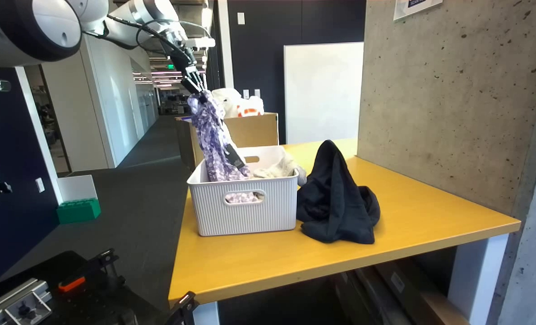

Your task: Put the items in the basket on the table

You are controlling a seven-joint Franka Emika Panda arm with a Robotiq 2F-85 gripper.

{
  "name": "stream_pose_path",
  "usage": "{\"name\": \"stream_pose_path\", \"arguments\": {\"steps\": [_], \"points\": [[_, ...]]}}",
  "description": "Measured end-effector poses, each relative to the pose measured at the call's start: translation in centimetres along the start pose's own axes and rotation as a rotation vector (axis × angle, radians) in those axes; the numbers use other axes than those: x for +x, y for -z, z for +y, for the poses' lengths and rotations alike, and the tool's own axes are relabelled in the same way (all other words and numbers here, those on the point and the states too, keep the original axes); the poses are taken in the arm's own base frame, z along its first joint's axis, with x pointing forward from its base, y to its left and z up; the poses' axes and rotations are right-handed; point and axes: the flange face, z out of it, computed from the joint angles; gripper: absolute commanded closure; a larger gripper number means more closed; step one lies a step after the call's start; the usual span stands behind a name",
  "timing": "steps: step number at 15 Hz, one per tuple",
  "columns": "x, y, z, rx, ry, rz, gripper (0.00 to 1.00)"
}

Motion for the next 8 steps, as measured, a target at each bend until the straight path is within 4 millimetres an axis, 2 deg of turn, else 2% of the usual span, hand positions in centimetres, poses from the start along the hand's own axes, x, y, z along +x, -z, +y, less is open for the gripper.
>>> {"name": "stream_pose_path", "arguments": {"steps": [4,8], "points": [[5.5,0.7,-0.3,-0.010,0.175,-0.001,0.98],[9.6,2.4,-0.7,-0.036,0.291,-0.038,0.98]]}}
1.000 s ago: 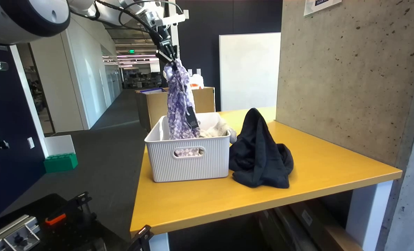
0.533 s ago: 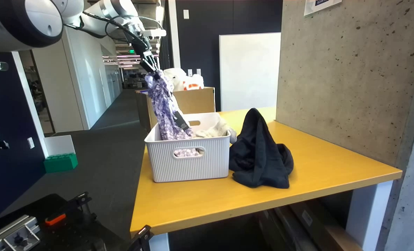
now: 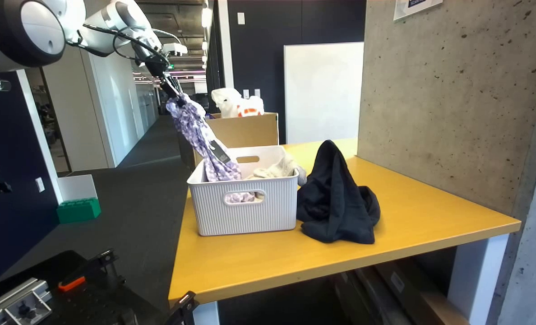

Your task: Put the items in the basket on the table

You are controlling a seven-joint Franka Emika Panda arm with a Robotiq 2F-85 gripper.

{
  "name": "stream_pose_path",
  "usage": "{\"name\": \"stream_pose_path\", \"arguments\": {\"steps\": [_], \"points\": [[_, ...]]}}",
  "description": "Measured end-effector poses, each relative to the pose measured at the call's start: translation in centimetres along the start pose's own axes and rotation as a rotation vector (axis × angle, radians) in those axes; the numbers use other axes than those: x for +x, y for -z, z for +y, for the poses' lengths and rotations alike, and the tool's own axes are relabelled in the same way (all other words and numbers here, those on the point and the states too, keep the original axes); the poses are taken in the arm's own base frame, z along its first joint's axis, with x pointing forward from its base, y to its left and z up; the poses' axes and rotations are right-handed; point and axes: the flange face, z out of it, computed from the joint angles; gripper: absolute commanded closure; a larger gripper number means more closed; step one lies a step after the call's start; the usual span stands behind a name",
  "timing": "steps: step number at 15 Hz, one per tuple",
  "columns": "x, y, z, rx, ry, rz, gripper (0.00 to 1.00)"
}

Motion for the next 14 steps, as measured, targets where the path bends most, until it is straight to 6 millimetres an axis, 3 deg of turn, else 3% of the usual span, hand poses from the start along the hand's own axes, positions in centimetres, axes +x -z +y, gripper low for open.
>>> {"name": "stream_pose_path", "arguments": {"steps": [4,5,7,14], "points": [[3.3,1.8,0.5,-0.024,0.082,-0.039,0.95],[3.9,2.1,0.6,-0.027,0.095,-0.041,0.67],[4.6,2.3,0.6,-0.029,0.105,-0.041,0.59],[4.3,2.3,0.6,-0.029,0.099,-0.039,0.08]]}}
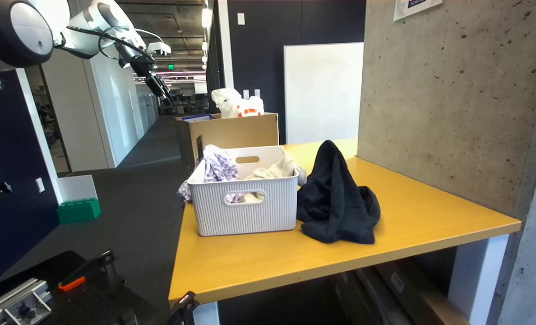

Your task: Put the items in the basket on the table

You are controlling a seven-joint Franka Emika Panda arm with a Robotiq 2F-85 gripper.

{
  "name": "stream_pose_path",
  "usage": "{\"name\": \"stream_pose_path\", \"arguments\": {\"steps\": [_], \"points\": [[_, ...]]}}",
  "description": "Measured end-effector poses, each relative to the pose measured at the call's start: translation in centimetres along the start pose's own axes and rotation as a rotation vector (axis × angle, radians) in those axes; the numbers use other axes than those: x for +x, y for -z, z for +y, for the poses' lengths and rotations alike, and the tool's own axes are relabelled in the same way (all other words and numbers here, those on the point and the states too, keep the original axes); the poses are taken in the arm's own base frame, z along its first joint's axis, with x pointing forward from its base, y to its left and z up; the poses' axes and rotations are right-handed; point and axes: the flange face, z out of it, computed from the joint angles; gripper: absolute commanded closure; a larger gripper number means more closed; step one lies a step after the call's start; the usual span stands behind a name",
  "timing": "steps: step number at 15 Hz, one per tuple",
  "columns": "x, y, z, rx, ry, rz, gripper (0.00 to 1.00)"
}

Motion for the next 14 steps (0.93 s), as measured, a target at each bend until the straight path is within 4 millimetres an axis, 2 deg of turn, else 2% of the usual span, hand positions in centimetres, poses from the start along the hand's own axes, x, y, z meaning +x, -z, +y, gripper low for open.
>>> {"name": "stream_pose_path", "arguments": {"steps": [1,4,10,14], "points": [[-0.3,-0.1,-0.1,0.003,-0.010,-0.001,0.02],[-2.8,-1.0,-0.8,0.029,-0.077,-0.012,0.00],[-11.0,-4.4,-3.4,0.080,-0.258,-0.039,0.00],[-15.3,-8.1,-5.6,0.128,-0.354,-0.015,0.00]]}}
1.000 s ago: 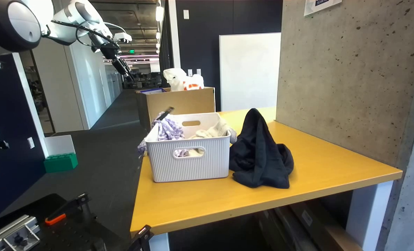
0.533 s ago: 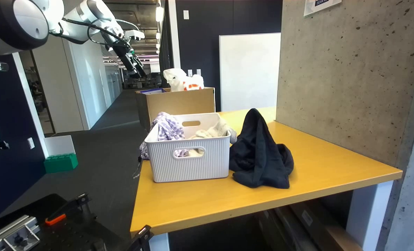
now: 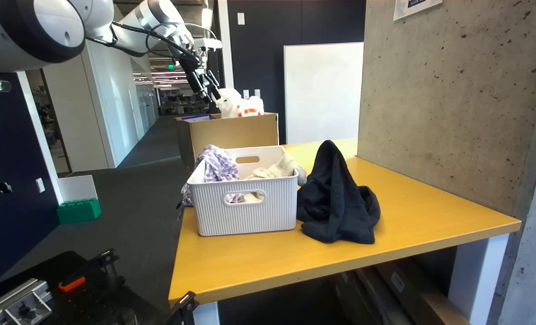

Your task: Put the items in the basket on the table

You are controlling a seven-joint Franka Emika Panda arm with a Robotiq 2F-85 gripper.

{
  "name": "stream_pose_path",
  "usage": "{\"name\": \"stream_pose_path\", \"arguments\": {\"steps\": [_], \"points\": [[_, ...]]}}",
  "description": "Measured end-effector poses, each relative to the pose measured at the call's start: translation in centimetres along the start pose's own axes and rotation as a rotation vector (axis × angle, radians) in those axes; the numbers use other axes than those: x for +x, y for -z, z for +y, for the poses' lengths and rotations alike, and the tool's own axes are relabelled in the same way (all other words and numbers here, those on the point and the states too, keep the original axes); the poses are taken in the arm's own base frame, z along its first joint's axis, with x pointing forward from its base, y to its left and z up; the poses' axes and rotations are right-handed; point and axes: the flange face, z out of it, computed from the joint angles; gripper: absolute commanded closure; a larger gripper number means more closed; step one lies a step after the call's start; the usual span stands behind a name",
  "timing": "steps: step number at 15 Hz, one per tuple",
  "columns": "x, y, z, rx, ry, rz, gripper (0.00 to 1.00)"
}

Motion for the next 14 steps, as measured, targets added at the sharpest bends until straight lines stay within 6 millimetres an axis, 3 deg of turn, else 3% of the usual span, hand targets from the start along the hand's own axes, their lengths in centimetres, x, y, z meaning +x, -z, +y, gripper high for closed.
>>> {"name": "stream_pose_path", "arguments": {"steps": [6,14], "points": [[-2.8,-7.3,-0.6,0.089,-0.127,0.106,0.00],[-3.5,-16.0,-0.8,0.102,-0.249,0.163,0.00]]}}
